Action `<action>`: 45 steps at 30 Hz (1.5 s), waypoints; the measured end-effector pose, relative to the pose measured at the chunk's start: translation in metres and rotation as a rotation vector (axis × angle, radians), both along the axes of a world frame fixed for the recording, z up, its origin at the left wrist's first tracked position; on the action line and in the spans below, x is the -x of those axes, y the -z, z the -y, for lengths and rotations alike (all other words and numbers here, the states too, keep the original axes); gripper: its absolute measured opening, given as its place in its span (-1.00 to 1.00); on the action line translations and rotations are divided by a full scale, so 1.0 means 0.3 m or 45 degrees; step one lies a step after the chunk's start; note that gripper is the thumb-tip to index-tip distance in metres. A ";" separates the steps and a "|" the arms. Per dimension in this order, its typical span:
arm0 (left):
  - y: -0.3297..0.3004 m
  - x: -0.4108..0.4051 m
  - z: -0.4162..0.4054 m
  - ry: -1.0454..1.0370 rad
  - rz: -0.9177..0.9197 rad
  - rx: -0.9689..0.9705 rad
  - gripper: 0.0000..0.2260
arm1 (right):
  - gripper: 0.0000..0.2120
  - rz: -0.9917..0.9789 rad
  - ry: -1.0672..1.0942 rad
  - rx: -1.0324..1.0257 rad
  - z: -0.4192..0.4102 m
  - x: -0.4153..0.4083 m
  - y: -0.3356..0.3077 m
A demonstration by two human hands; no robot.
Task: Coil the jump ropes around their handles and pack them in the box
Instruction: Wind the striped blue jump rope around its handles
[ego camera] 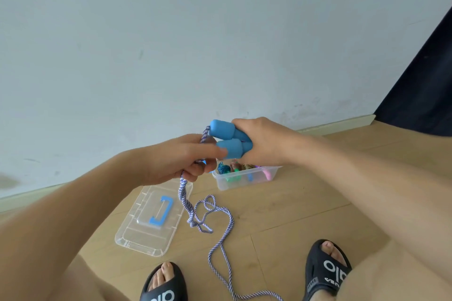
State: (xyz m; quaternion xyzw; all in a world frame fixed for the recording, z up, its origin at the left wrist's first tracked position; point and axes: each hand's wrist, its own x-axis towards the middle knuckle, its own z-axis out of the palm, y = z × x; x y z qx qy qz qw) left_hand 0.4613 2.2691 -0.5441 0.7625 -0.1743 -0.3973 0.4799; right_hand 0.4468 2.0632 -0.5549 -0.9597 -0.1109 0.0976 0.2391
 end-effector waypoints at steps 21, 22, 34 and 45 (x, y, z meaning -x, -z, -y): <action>-0.012 -0.058 0.120 -0.802 -0.435 0.690 -0.70 | -0.49 -0.552 0.329 -0.787 -0.099 0.048 -0.075; -0.008 -0.056 0.126 -0.800 -0.461 0.711 -0.69 | -0.49 -0.616 0.316 -0.886 -0.104 0.039 -0.059; 0.072 -0.127 -0.048 -0.066 0.301 -0.573 -0.72 | -0.69 -0.453 0.469 -0.896 -0.037 -0.006 -0.071; 0.023 -0.067 0.021 -0.018 0.507 -0.001 -0.73 | -0.79 -0.784 0.210 -1.237 -0.057 -0.022 -0.084</action>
